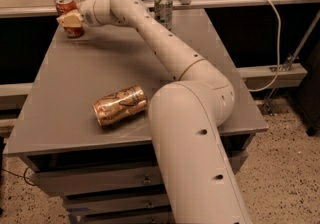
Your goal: Move coke can near 7up can
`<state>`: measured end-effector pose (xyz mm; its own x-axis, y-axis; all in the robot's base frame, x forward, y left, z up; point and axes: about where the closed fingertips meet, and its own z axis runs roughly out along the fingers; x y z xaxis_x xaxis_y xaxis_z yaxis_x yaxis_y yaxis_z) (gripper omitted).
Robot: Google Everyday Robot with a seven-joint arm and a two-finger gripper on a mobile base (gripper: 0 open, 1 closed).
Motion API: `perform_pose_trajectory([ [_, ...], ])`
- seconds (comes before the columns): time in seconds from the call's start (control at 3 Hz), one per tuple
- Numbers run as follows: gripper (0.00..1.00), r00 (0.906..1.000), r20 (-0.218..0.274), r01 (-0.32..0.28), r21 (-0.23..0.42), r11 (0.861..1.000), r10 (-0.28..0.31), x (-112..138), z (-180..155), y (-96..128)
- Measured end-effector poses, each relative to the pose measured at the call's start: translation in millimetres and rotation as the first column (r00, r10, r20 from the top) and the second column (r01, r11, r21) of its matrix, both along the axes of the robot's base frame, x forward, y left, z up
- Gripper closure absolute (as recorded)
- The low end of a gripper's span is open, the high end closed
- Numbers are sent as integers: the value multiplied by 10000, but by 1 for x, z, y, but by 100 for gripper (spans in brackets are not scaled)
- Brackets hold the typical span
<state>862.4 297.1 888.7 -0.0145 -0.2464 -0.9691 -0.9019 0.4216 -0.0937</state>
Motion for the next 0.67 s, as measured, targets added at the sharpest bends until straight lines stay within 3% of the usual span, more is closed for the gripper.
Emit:
perform_pose_trajectory([
  [0.33,65,9989,64,461,-229,9987,-460,-2,3,-22],
  [0.67,88,9915,263,1278,-263,9915,-1271,-12,24,-68],
])
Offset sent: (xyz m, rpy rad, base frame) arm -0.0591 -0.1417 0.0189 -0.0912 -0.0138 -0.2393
